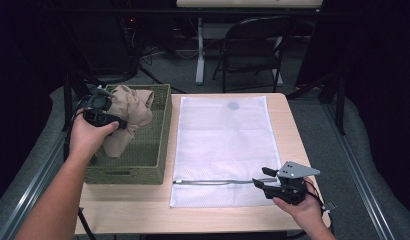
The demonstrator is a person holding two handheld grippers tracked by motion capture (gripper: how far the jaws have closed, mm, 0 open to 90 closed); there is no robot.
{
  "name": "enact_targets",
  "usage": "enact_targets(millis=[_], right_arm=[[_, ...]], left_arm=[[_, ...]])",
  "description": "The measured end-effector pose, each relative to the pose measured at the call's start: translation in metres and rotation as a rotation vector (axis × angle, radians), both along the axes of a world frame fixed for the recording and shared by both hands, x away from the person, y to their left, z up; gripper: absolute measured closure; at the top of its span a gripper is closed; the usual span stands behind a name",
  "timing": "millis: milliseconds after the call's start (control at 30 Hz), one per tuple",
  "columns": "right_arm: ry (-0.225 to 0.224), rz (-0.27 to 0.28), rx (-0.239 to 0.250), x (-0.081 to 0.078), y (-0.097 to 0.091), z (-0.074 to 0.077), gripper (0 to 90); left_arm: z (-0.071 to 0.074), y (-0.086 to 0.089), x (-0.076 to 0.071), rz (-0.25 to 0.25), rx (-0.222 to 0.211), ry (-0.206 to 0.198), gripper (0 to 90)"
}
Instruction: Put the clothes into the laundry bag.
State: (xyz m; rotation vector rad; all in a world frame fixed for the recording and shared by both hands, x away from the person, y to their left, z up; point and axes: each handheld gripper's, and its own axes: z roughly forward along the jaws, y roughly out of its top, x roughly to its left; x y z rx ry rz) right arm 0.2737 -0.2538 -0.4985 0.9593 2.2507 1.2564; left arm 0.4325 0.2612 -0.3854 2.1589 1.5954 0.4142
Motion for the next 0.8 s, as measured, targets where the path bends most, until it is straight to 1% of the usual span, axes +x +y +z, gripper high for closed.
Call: enact_targets(millis=[100, 133, 200, 233, 267, 300, 400, 433, 467, 500, 567, 800], right_arm=[[0.002, 0.003, -0.009, 0.002, 0.002, 0.003, 46.9], [-0.002, 0.006, -0.029, 0.004, 0.004, 0.006, 49.4], [-0.004, 0.008, -0.036, 0.005, 0.005, 0.008, 50.6], [-0.01, 0.018, -0.05, 0.007, 0.007, 0.011, 52.8], [-0.01, 0.018, -0.05, 0.007, 0.007, 0.011, 52.8], [-0.018, 0.022, -0.062, 0.01, 0.009, 0.013, 53.6], [-0.023, 0.026, -0.063, 0.013, 0.012, 0.016, 54.4], [-0.03, 0.033, -0.06, 0.015, 0.014, 0.018, 55.2], [-0.03, 0.033, -0.06, 0.015, 0.014, 0.018, 55.2], [-0.033, 0.036, -0.058, 0.016, 0.015, 0.019, 55.9], [-0.035, 0.056, -0.052, 0.019, 0.02, 0.022, 59.7], [-0.031, 0.083, -0.067, 0.021, 0.03, 0.022, 62.7]], left_arm=[[0.003, -0.002, -0.002, -0.009, 0.0, -0.008, 48.9], [0.003, -0.003, -0.003, -0.011, -0.001, -0.006, 48.9], [0.006, -0.005, -0.005, -0.022, 0.007, -0.007, 48.9], [0.007, -0.007, -0.006, -0.029, 0.008, -0.009, 48.9], [0.007, -0.007, -0.006, -0.029, 0.008, -0.009, 48.9], [0.009, -0.009, -0.008, -0.036, 0.008, -0.012, 48.9], [0.01, -0.012, -0.01, -0.046, 0.011, -0.015, 48.9], [0.011, -0.015, -0.012, -0.058, 0.008, -0.016, 48.9], [0.011, -0.015, -0.012, -0.058, 0.008, -0.016, 48.9], [0.011, -0.016, -0.012, -0.069, 0.013, -0.016, 48.9], [0.012, -0.021, -0.014, -0.08, 0.013, -0.016, 48.8], [0.017, -0.034, -0.019, -0.121, 0.019, -0.028, 48.8]])
